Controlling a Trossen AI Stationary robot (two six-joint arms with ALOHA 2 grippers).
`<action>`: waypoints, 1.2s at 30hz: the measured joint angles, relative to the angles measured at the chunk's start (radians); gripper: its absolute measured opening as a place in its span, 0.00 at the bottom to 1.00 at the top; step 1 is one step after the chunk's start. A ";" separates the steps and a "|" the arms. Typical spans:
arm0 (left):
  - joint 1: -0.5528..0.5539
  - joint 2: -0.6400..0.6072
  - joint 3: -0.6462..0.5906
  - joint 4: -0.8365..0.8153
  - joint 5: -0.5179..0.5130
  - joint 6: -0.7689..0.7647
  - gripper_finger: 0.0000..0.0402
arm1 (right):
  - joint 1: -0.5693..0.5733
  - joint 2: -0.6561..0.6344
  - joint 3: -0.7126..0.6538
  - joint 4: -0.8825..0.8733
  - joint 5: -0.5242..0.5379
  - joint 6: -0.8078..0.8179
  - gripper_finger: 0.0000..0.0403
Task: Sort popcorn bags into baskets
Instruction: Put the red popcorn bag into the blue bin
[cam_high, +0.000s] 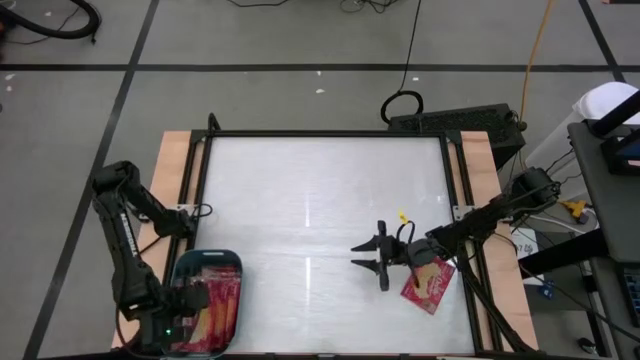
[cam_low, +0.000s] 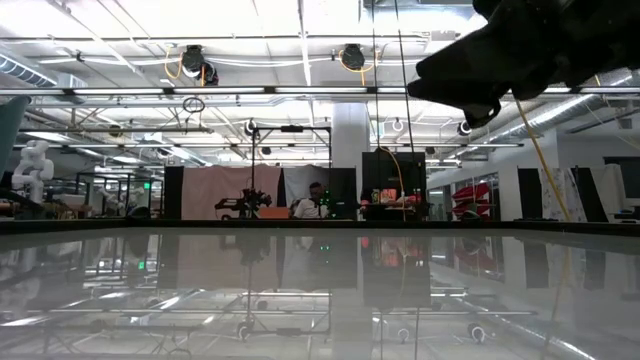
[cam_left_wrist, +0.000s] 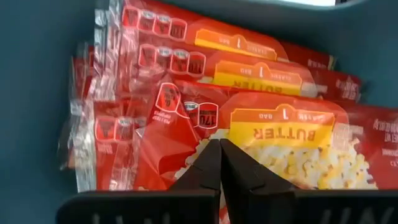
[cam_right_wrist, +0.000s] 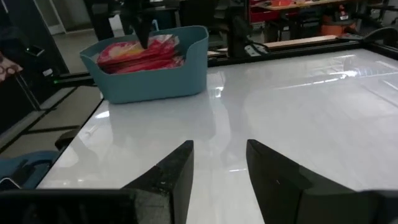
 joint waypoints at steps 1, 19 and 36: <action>-0.010 0.000 0.000 0.000 0.000 -0.010 0.01 | 0.005 0.000 0.016 -0.029 0.003 0.003 0.35; 0.033 0.000 0.121 -0.094 -0.681 0.267 0.02 | 0.162 0.000 0.389 -1.032 0.045 0.535 0.35; 0.341 0.001 0.035 0.360 -0.848 0.680 0.02 | 0.342 0.000 0.478 -1.719 -0.173 1.155 0.35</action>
